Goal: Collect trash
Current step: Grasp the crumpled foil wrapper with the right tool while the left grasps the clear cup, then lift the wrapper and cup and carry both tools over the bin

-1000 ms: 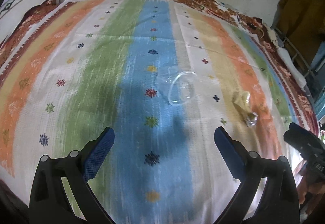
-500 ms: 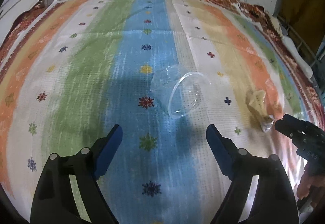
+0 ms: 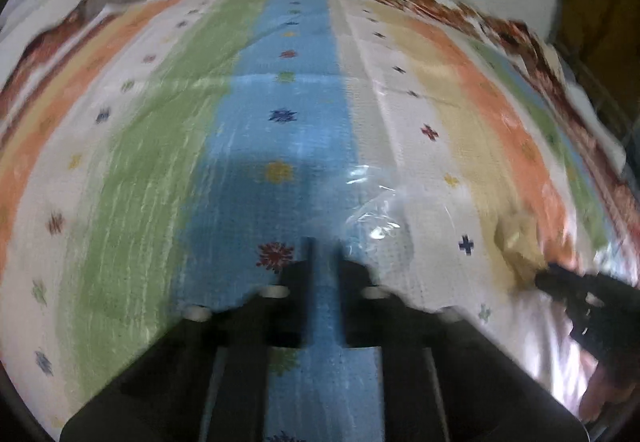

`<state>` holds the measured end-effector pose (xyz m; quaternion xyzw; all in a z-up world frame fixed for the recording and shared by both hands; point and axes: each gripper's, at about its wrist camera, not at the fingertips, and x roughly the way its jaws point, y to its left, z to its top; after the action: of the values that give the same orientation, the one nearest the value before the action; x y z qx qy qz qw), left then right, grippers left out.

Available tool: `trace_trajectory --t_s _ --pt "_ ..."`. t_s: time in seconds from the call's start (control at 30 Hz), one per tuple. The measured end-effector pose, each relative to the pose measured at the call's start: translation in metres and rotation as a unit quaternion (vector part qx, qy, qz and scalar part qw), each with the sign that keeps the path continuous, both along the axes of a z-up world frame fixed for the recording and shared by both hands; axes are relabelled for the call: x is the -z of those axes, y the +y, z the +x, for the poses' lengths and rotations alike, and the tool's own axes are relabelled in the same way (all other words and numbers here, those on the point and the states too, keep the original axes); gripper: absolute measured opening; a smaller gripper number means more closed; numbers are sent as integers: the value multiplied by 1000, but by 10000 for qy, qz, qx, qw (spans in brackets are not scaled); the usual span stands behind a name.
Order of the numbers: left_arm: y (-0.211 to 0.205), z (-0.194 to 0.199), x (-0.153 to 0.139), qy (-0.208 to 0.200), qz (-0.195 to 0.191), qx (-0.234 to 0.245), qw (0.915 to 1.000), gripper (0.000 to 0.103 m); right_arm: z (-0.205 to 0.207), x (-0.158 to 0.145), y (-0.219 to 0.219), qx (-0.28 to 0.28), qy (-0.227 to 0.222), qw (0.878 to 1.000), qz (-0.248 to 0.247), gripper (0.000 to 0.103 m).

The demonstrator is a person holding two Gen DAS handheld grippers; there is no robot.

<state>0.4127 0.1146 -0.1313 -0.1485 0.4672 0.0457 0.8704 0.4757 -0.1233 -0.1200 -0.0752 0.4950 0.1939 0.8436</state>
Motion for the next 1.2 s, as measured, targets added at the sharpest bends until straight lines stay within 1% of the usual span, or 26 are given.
trace_trajectory --t_s 0.03,0.13,0.23,0.37,0.43,0.5,0.63,0.7,0.77,0.9,0.93,1.07,1.2 --pt "3 -1 0 32 -118 -37 9999 3 -1 -1 1 -32 -17 10000 -12 16" --pt "4 -6 -10 -5 -52 -84 10000 3 -4 -5 1 -37 -42 10000 -14 10" --pt "2 -13 -22 -35 -148 -46 9999 3 -12 -14 0 -74 -64 9999 82 9" --pt "0 -19 -31 133 -64 -65 9999 3 -25 -26 0 -152 -127 9997 115 9" --pt "1 -23 -37 168 -130 -98 9997 3 -29 -32 -3 -108 -79 9997 223 9" --pt "-3 -30 -44 196 -233 -16 9995 3 -34 -38 -5 -111 -62 9993 339 9" --pt "-13 -41 -55 265 2 72 9996 3 -47 -54 -5 -195 -168 9988 408 9" --pt "-13 -46 -64 220 48 104 9997 3 -53 -62 -6 -198 -219 9986 438 9" --pt "-11 -51 -71 171 9 72 9998 3 -59 -70 -7 -180 -261 9985 446 9" --pt "-4 -64 -82 136 -299 -71 9994 3 -75 -86 -9 -220 -255 9979 555 9" --pt "-5 -68 -83 129 -327 -79 9993 3 -79 -90 -9 -240 -263 9977 584 9" --pt "-10 -84 -95 34 -428 -36 9991 3 -96 -108 -10 -331 -409 9962 691 9" --pt "-15 -99 -108 -96 -426 62 9990 3 -114 -121 -13 -373 -528 9952 739 9"
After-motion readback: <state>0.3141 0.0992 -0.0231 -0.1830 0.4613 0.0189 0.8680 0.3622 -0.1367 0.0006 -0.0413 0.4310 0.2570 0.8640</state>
